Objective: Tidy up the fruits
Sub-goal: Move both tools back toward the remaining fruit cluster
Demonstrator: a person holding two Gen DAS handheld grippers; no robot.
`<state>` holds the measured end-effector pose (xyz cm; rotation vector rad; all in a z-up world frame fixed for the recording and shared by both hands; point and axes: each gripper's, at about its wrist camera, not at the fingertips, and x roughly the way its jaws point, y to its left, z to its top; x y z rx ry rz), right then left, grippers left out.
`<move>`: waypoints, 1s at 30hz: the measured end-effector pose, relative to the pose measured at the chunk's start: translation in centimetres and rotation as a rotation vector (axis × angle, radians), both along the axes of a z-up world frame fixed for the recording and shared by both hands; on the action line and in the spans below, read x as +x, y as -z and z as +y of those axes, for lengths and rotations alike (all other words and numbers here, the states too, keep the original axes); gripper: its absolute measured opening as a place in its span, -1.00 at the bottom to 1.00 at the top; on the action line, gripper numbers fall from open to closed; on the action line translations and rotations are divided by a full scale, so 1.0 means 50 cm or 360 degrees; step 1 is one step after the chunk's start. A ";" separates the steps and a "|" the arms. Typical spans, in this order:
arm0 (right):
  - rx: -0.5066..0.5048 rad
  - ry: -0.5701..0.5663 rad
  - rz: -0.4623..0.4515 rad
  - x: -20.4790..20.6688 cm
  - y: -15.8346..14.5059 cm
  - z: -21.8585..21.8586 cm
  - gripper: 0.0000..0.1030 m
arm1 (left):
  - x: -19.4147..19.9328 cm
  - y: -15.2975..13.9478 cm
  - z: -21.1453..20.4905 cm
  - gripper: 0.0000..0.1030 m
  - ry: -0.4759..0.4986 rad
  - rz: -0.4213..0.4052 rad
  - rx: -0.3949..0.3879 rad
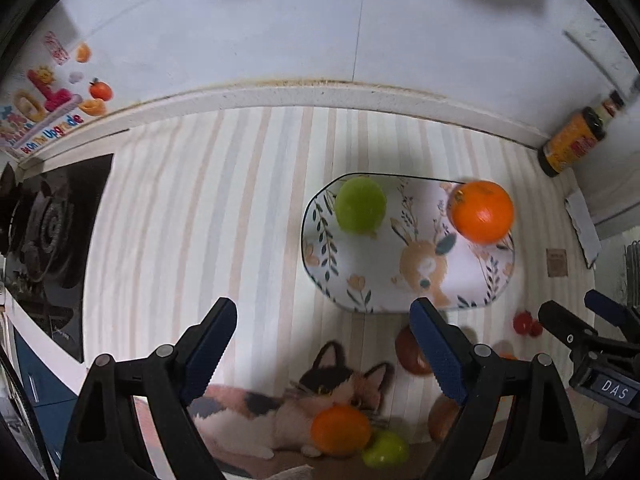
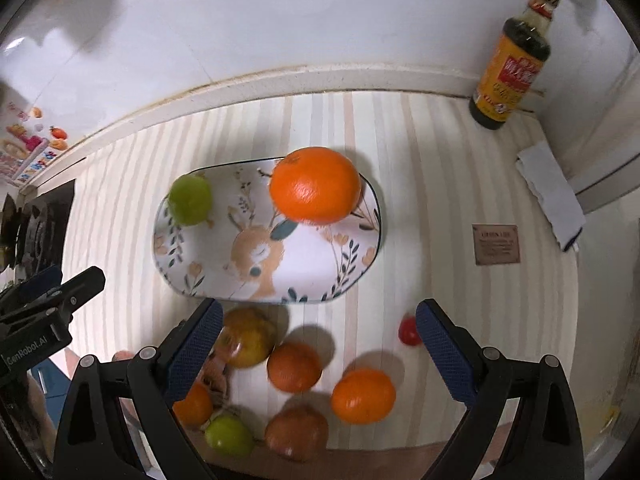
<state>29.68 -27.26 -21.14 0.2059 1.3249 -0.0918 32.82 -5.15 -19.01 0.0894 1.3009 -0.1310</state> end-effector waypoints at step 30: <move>0.0022 0.0027 -0.0377 -0.238 -0.266 0.060 0.92 | -0.223 -0.189 0.035 0.72 0.0078 -0.0255 -0.0093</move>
